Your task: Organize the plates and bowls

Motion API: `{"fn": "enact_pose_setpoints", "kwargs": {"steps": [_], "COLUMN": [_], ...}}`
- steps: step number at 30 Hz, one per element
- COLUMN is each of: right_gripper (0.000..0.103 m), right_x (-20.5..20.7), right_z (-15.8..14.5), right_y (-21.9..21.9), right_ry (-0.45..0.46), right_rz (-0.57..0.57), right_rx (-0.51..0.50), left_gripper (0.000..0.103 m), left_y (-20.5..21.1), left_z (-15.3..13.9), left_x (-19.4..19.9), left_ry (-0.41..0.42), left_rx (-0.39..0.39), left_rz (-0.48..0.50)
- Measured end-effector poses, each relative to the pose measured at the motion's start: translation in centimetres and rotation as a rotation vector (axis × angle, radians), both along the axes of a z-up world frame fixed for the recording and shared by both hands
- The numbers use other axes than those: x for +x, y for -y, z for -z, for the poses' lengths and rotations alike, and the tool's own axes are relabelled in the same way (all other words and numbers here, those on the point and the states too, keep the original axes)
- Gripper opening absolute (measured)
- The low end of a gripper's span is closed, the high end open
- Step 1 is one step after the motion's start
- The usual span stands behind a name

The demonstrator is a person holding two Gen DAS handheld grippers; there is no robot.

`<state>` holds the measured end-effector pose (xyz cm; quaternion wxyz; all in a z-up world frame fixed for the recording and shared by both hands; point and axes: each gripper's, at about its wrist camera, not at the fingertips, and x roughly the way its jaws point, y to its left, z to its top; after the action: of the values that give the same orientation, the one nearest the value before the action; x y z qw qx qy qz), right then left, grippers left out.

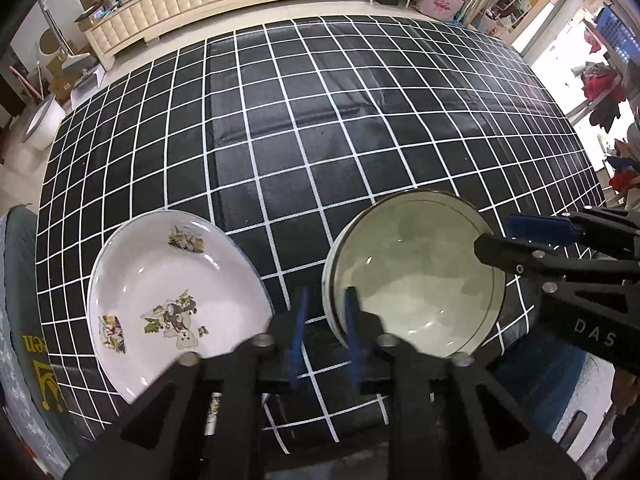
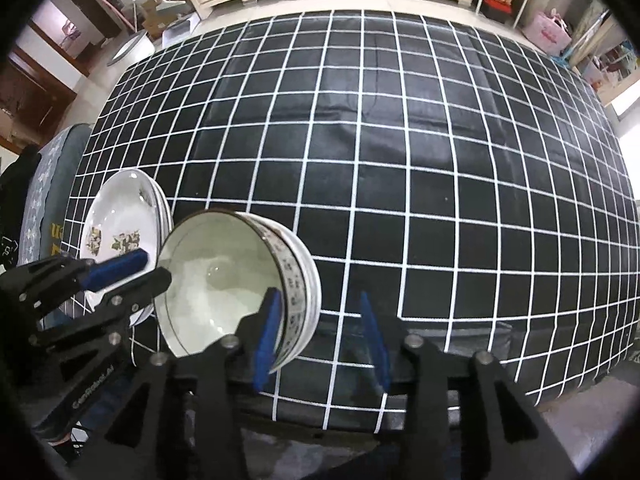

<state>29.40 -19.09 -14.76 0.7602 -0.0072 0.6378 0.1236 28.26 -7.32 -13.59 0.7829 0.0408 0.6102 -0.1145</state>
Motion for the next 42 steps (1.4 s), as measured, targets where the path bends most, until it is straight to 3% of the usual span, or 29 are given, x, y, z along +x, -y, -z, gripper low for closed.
{"fn": "enact_pose_setpoints", "kwargs": {"steps": [7, 22, 42], "right_gripper": [0.049, 0.049, 0.049], "right_x": [-0.2, -0.7, -0.9], "right_z": [2.1, 4.2, 6.4], "right_y": [0.5, 1.4, 2.6], "right_ry": [-0.074, -0.116, -0.178], "right_rz": [0.047, 0.126, 0.172], "right_rx": [0.091, 0.214, 0.367], "left_gripper": [0.033, 0.033, 0.036], "left_y": [-0.2, 0.4, -2.1], "left_z": [1.9, 5.3, 6.4], "left_x": [-0.2, -0.6, -0.7], "left_ry": [-0.03, -0.106, -0.135], "left_rx": [-0.046, -0.118, -0.235], "left_rz": [0.038, 0.019, -0.029]}}
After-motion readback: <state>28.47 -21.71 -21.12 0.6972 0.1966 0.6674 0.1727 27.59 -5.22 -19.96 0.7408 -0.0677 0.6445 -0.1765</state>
